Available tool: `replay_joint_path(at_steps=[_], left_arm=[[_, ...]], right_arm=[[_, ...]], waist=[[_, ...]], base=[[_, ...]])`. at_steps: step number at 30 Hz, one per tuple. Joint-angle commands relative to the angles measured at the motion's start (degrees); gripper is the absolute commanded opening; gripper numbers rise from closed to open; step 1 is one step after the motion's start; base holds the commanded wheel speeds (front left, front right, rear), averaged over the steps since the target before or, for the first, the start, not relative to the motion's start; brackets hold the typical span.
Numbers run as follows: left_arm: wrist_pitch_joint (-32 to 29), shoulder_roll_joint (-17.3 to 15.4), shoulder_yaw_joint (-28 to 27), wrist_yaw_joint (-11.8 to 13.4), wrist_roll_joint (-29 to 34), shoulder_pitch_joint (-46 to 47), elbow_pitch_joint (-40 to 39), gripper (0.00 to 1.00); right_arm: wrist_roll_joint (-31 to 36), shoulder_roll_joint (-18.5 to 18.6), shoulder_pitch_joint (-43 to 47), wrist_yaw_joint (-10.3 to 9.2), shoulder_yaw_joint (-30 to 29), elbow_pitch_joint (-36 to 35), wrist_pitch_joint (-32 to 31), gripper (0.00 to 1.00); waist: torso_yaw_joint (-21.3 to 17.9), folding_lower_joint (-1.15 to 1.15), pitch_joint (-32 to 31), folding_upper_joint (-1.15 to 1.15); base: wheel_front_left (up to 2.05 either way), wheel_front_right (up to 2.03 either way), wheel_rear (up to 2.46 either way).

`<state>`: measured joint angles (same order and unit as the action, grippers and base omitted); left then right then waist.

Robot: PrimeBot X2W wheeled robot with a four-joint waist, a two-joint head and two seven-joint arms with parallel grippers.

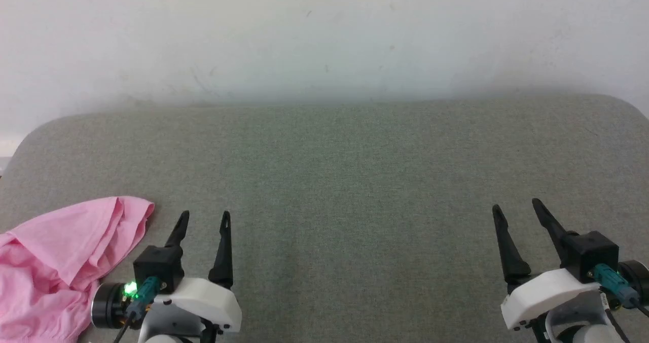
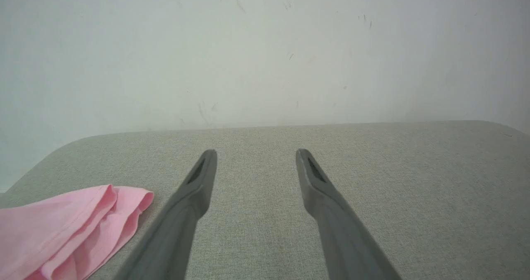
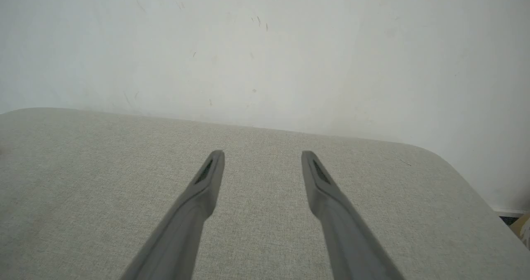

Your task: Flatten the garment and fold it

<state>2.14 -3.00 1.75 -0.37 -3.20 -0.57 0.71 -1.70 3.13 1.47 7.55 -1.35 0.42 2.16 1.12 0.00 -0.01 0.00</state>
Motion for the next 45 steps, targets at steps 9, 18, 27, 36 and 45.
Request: replay_joint_path(at_steps=[9,18,27,36,45], left_arm=[[1.6,0.0,0.3,0.6,-1.9,1.1,0.2,1.0],[2.7,0.0,0.0,0.8,-3.6,1.2,0.2,1.0],[3.8,0.1,-1.1,1.4,-4.8,1.0,0.0,1.0],[4.9,0.1,-2.4,2.3,-6.6,1.2,-0.5,1.0],[5.8,0.1,-4.0,3.1,-8.2,1.0,-1.1,1.0]], right_arm=[[-1.0,-0.1,1.0,-0.02,-0.7,-0.6,1.6,1.0],[-1.0,-0.1,1.3,-0.02,-1.3,-1.4,2.2,1.0],[-0.9,-0.1,1.8,-0.03,-1.4,-2.3,2.9,1.0],[-0.7,-0.1,2.4,-0.03,-1.4,-3.5,3.2,1.0],[-0.5,-0.1,2.7,-0.03,-1.0,-4.5,3.5,1.0]], waist=[[2.2,0.0,0.1,0.0],[5.8,0.0,0.4,0.0],[9.8,0.0,0.7,0.0],[14.3,0.0,1.3,0.0],[18.0,0.0,1.9,0.0]], base=[[0.0,0.0,0.0],[0.0,0.0,0.0],[0.0,0.0,0.0],[0.0,0.0,0.0],[0.0,0.0,0.0]])
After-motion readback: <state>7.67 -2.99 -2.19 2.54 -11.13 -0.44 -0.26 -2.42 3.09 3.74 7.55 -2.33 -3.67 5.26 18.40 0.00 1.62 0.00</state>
